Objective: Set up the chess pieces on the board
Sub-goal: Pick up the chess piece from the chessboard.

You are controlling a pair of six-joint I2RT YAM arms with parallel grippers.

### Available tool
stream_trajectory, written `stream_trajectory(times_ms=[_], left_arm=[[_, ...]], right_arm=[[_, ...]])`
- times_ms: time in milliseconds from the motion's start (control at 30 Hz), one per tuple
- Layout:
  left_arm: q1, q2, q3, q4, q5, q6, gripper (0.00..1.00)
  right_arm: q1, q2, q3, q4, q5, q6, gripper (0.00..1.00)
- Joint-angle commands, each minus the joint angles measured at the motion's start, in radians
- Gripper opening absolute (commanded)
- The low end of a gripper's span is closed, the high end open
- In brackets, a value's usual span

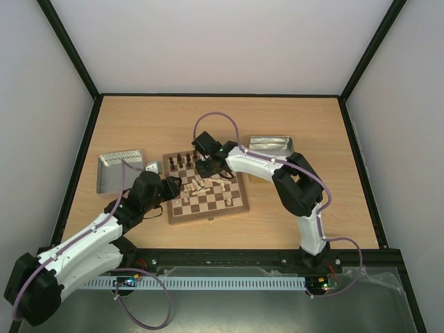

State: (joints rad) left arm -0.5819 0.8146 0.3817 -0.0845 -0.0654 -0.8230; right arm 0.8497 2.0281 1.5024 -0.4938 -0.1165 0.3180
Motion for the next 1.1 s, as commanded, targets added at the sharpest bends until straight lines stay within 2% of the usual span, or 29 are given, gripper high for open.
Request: stream_trajectory(times_ms=[0,300,467,600,733,1067], left_arm=[[0.010,0.057,0.062,0.040,0.027,-0.021,0.51],[0.031,0.274,0.146,0.117,0.078,-0.067,0.49],[0.043,0.398,0.196,0.184,0.089,-0.085,0.41],[0.052,0.452,0.215,0.225,0.066,-0.112,0.35],[0.057,0.468,0.218,0.240,0.063,-0.131,0.34],[0.076,0.476,0.184,0.267,0.052,-0.177,0.34]], right_arm=[[-0.005,0.001,-0.023,0.044,-0.030,-0.014,0.23],[-0.018,-0.015,-0.112,0.143,-0.059,-0.025,0.16],[-0.024,-0.030,-0.135,0.165,-0.067,-0.031,0.14],[-0.026,-0.062,-0.145,0.181,-0.067,-0.027,0.19],[-0.025,-0.082,-0.147,0.201,-0.071,-0.019,0.27],[-0.025,-0.063,-0.140,0.234,-0.080,0.011,0.31]])
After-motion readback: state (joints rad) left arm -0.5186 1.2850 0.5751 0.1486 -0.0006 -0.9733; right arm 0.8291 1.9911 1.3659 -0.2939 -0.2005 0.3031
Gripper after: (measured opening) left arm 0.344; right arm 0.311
